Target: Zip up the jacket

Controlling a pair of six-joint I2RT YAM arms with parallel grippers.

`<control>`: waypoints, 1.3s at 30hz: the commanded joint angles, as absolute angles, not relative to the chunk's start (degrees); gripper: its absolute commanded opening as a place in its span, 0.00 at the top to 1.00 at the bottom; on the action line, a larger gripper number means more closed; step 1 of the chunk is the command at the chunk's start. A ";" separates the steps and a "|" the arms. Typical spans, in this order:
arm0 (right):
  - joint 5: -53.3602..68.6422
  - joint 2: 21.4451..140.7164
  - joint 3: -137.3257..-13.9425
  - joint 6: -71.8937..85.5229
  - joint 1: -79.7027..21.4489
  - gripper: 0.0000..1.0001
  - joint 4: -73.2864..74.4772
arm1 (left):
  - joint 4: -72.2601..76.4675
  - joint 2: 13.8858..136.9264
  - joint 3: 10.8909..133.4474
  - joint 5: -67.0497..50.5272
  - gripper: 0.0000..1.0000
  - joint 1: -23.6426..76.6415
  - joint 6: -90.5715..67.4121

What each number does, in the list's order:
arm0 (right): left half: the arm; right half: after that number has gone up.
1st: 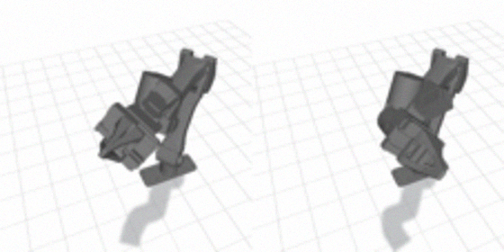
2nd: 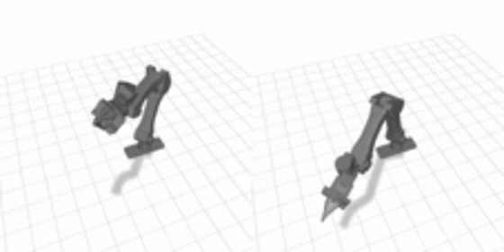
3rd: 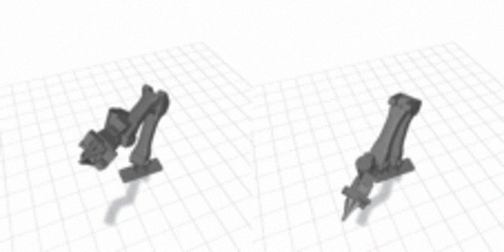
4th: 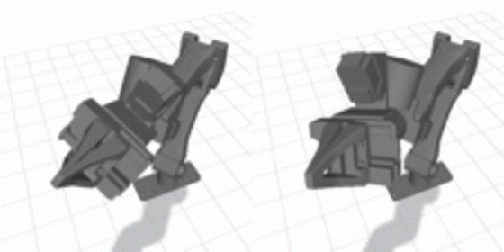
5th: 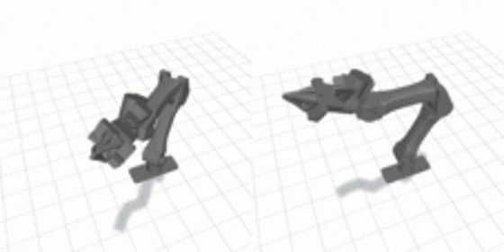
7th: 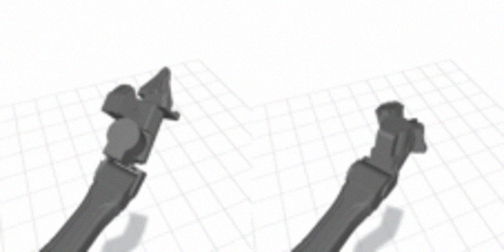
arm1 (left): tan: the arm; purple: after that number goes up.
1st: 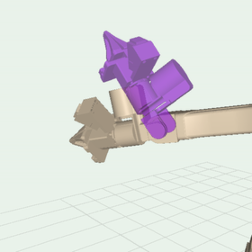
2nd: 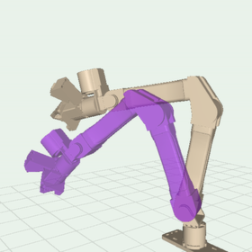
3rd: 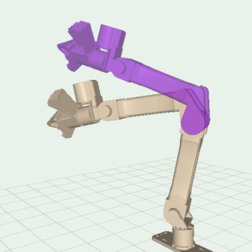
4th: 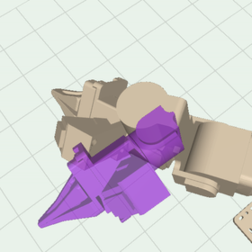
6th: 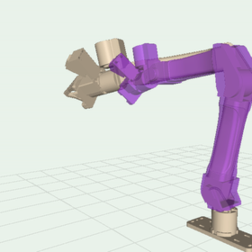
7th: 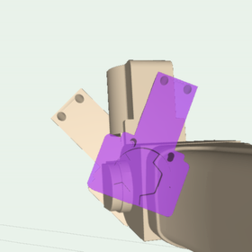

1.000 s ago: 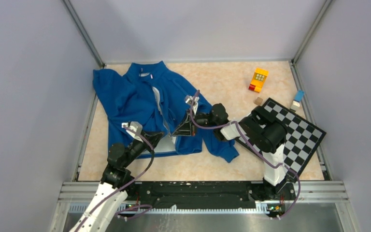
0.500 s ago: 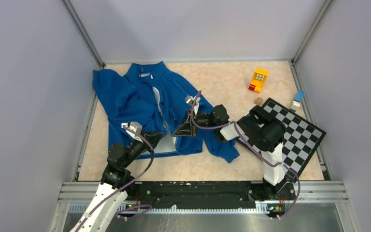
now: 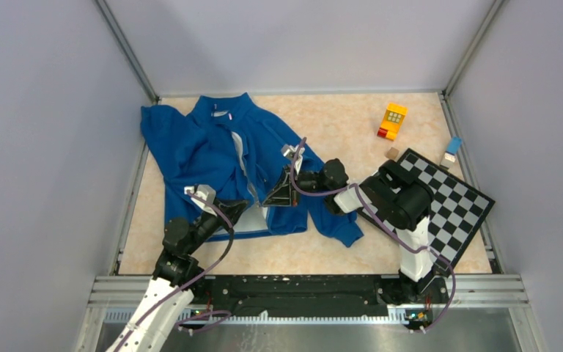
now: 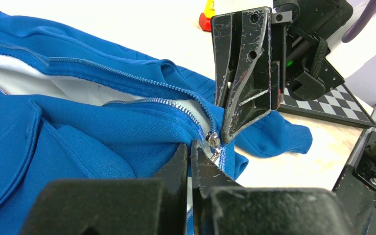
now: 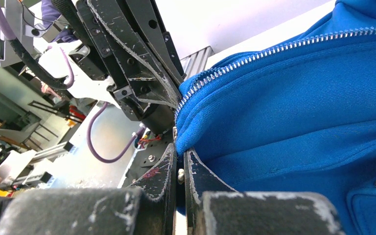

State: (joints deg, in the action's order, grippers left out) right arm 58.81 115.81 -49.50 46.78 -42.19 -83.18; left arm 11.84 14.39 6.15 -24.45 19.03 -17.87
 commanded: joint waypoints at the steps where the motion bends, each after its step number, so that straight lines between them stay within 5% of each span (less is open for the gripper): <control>1: 59.40 115.76 -50.39 47.07 -42.10 1.00 -87.01 | 14.51 13.95 6.05 -25.66 1.00 19.07 -18.24; 39: 60.00 116.00 -50.62 49.38 -42.43 1.00 -90.39 | 14.48 15.64 6.40 -26.20 1.00 19.06 -17.93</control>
